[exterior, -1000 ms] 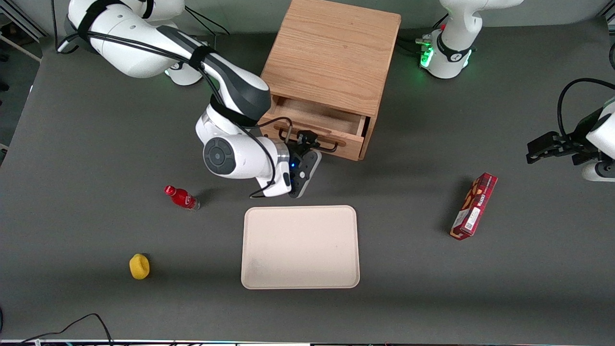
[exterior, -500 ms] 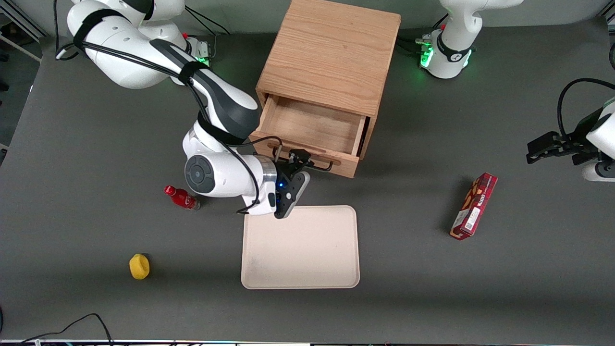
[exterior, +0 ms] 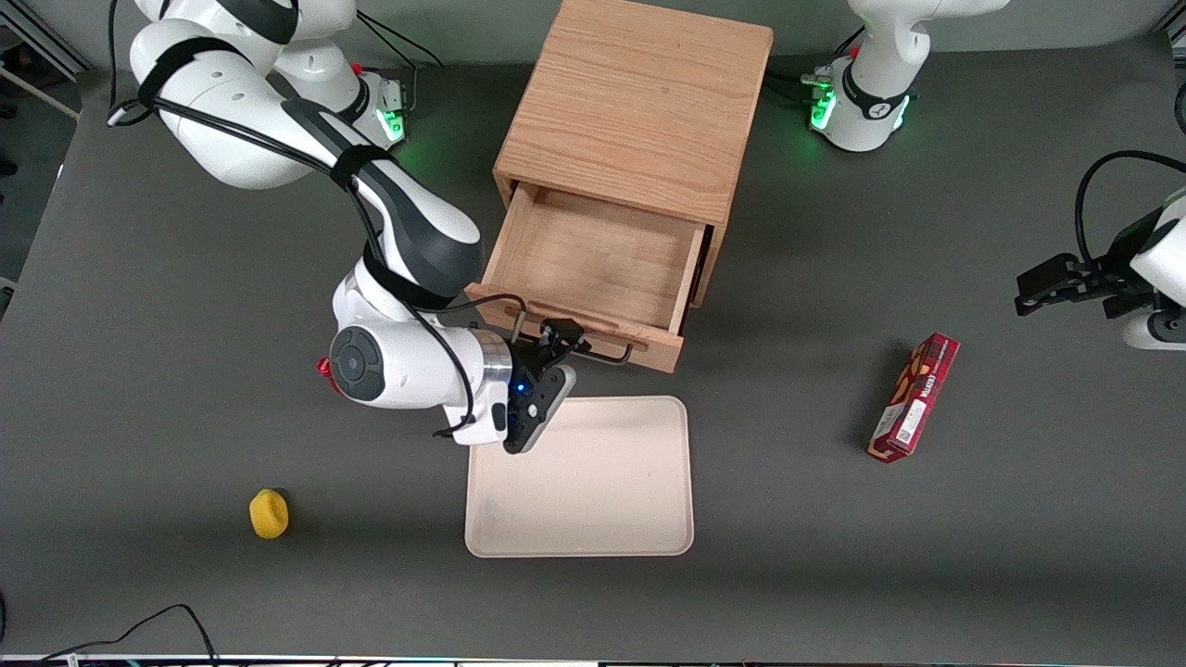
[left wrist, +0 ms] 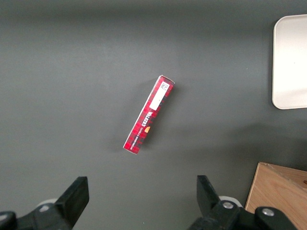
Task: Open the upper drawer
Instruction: 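Pull the handle outward with the right gripper, sliding the drawer open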
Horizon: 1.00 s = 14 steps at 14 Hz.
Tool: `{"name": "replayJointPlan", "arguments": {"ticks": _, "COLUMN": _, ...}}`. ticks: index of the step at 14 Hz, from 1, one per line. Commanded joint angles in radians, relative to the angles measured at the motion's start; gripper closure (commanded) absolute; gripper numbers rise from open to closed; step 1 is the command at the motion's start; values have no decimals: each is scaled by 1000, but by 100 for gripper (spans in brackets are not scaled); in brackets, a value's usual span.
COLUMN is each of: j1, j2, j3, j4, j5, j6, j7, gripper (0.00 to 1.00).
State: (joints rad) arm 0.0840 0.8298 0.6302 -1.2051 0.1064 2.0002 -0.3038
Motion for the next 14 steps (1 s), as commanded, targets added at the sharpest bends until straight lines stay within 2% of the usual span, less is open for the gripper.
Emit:
{"name": "replayJointPlan", "arguments": {"ticks": 1, "j1": 16, "j2": 37, "j3": -23, "j4": 68, "j5": -30, "j6": -4, "j7": -35, "gripper": 0}}
{"name": "replayJointPlan", "arguments": {"ticks": 7, "j1": 10, "j2": 90, "j3": -26, "j4": 168, "j5": -30, "j6": -4, "j7": -41, "gripper": 0}}
{"name": "replayJointPlan", "arguments": {"ticks": 14, "j1": 10, "j2": 115, "j3": -73, "j4": 223, "j5": -28, "j6": -6, "j7": -81, "gripper": 0}}
